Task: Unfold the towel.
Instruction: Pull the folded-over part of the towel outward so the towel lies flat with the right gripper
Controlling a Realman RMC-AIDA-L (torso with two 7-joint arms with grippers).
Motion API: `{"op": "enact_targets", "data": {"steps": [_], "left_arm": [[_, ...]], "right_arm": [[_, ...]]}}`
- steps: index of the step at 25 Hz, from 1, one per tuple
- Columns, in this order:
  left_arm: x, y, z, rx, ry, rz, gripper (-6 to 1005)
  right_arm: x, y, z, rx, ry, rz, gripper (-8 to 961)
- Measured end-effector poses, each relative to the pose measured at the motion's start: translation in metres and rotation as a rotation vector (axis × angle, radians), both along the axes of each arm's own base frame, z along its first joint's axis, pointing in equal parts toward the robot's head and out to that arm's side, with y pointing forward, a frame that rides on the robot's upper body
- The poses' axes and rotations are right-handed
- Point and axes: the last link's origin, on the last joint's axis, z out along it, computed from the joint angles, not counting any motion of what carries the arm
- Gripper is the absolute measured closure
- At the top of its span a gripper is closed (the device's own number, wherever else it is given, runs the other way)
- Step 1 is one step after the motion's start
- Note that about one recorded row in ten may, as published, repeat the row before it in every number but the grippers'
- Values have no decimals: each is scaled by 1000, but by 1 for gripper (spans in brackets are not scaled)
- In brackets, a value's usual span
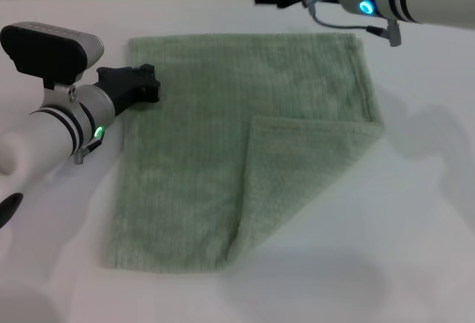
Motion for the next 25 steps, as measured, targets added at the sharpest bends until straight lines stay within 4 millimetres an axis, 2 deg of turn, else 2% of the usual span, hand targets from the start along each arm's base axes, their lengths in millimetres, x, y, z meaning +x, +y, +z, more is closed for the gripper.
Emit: {"op": "enact_targets", "data": {"steps": [8, 14, 25], "left_arm": [[0, 0, -1, -1, -1, 1, 1001], [0, -1, -1, -2, 1, 1, 1001], [-1, -1, -1, -5, 6, -1, 1000]], "right_arm": [[-8, -10, -7, -274, -46, 38, 174], [-8, -14, -13, -377, -91, 41, 176], [4, -22, -40, -556, -199, 1, 177]]}}
